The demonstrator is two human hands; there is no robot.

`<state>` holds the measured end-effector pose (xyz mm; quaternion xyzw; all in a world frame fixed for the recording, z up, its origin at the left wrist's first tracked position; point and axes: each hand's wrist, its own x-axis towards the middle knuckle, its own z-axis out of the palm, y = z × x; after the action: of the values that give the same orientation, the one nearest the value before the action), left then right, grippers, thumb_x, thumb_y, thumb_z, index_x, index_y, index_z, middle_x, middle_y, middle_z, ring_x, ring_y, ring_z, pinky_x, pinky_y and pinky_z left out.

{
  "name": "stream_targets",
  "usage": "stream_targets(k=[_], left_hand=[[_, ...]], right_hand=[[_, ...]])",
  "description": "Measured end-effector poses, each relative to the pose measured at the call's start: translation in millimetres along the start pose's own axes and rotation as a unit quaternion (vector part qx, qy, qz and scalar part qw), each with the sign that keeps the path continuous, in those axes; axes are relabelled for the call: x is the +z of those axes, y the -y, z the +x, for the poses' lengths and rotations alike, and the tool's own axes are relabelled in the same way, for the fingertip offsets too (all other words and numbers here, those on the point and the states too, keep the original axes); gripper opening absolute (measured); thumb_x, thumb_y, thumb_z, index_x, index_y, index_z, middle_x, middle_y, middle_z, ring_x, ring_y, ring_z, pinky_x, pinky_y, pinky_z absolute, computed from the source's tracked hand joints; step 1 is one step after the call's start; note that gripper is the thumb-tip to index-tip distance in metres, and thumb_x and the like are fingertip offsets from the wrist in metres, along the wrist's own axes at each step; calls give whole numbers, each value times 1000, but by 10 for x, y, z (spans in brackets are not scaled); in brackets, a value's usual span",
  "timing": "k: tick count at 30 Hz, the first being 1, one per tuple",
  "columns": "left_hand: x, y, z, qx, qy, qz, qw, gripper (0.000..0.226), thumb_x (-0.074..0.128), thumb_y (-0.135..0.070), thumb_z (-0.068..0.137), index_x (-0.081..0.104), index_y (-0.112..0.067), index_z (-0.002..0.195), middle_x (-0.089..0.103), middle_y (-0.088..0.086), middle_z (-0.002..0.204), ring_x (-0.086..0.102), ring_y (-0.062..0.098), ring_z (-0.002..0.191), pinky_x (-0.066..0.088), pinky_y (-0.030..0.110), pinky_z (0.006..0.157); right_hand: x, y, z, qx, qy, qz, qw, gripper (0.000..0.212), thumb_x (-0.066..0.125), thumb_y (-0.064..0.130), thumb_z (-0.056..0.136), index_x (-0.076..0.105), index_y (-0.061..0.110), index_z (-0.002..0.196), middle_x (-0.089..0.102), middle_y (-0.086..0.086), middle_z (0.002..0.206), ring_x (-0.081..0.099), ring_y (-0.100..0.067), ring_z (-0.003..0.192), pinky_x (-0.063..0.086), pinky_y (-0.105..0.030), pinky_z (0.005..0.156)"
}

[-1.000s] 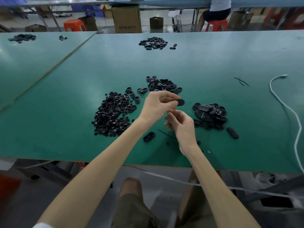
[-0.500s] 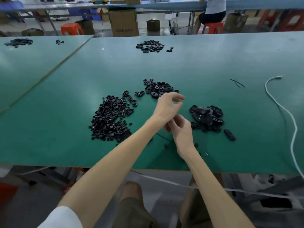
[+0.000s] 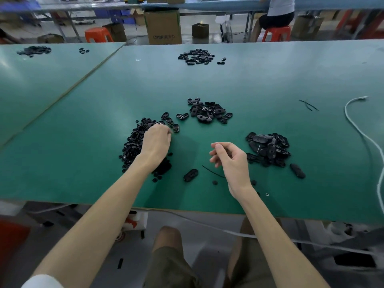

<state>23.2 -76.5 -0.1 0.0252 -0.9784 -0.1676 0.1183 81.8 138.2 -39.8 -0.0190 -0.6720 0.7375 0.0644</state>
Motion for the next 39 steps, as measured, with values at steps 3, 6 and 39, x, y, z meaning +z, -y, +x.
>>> stream_targets(k=[3,6,39], left_hand=[[-72,-20,-23,-40,2,-116,992,20,60,-8,101,78,-6,109,75,9,105,69,19,87,52,25,80],[-171,-115,-80,-100,84,-350,928,10,68,-6,97,76,-9,99,77,11,98,75,14,78,57,16,67],[-253,137,-152,34,170,-40,984,12,85,-19,84,74,-16,86,69,-4,82,66,11,78,51,29,72]], right_hand=[[0,-5,0,2,-1,1,1000,15,59,9,105,73,6,102,72,2,75,66,-10,66,51,-22,59],[1,-2,3,4,-1,3,1000,12,62,10,104,73,7,103,73,1,77,67,-11,67,51,-23,59],[0,-1,-6,4,32,-11,999,7,70,6,98,72,7,104,75,-1,85,67,-10,70,53,-23,63]])
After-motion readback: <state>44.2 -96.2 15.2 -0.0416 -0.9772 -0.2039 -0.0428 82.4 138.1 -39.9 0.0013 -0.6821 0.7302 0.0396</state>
